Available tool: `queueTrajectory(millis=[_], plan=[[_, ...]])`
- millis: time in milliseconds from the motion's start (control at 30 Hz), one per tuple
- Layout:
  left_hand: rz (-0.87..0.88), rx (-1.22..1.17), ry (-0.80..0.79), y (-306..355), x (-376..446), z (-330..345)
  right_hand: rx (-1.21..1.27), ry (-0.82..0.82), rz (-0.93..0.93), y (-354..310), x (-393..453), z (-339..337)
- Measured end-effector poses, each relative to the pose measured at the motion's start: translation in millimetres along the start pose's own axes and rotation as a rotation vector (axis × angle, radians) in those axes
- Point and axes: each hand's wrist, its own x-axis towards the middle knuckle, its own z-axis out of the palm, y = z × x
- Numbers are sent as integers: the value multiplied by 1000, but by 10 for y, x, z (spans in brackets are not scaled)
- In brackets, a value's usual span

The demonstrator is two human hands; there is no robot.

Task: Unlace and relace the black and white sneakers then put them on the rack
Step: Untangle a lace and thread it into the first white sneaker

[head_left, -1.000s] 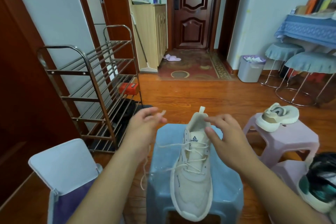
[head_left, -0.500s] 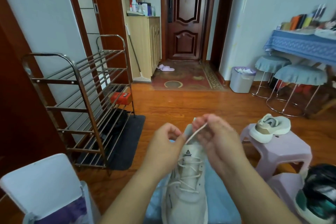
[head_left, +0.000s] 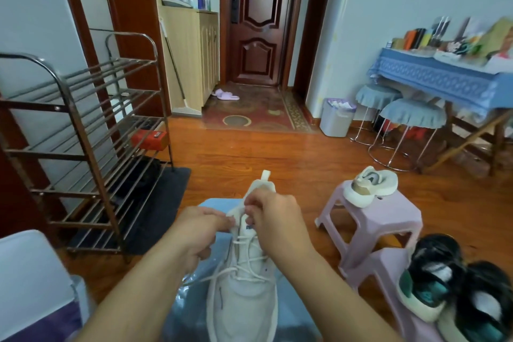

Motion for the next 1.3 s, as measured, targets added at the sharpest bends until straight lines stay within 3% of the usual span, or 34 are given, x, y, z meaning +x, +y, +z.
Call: queueTrajectory(millis=[267,533,900,1000,1133,1233,1300], plan=[[-87,-123,-87,-61,67,-76,-210,-17,-96,-57,11,117],[-76,-103,-107,-75,72,-121,-98,-98,34,-36,80,49],[-43,-90,-94,-71,61,-128,-349,-8,-130,-86,5,179],[6,-36,-76,-63,28,-124,-380,-12,-165,-147,-43,190],[208,164,-34,-15,-52,-46,-413,2,-224,-176,-92,238],[322,272,17,-50,-41,18,-358,3,-141,-118,-63,180],[310,198,1,-67,-41,39,-314,32,-52,-81,-36,141]])
